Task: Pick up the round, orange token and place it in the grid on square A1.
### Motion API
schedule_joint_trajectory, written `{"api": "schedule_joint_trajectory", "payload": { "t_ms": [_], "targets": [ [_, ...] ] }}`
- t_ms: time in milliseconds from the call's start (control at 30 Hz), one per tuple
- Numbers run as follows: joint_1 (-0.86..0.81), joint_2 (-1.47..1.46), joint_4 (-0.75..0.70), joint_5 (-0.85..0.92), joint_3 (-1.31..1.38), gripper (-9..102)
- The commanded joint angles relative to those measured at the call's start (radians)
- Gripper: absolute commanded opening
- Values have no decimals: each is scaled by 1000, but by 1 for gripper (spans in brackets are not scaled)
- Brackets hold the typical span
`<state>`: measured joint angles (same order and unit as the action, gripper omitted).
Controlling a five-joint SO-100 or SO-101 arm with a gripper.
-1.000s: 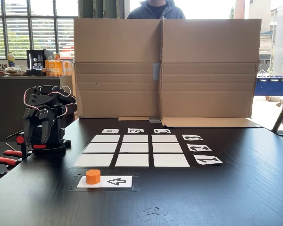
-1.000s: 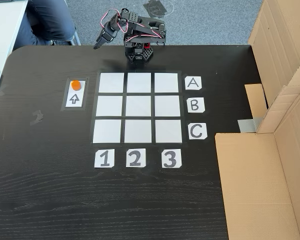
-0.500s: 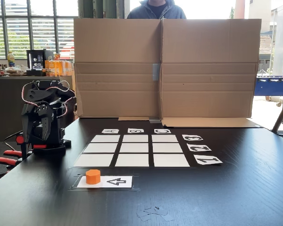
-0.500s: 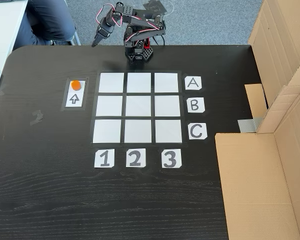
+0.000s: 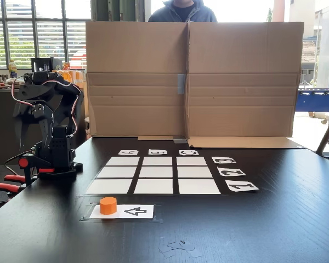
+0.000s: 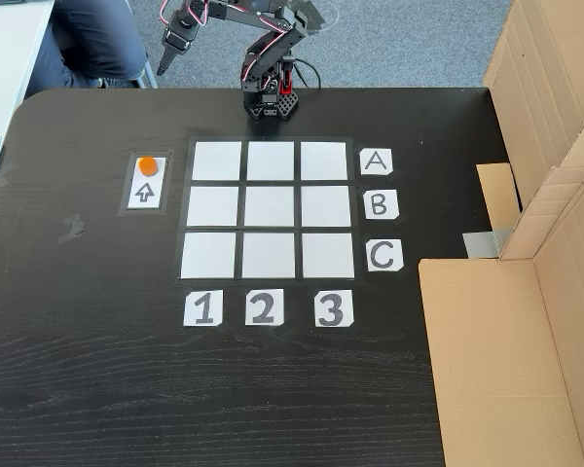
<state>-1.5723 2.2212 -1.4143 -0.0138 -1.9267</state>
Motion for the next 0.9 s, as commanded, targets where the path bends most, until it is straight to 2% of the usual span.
{"api": "schedule_joint_trajectory", "payload": {
  "t_ms": [0, 67, 300, 867],
  "targets": [
    [6, -86, -67, 15, 170, 29],
    [15, -147, -114, 25, 265, 29],
    [74, -299, -129, 25, 465, 30],
    [348, -589, -129, -46, 580, 31]
  ]
}}
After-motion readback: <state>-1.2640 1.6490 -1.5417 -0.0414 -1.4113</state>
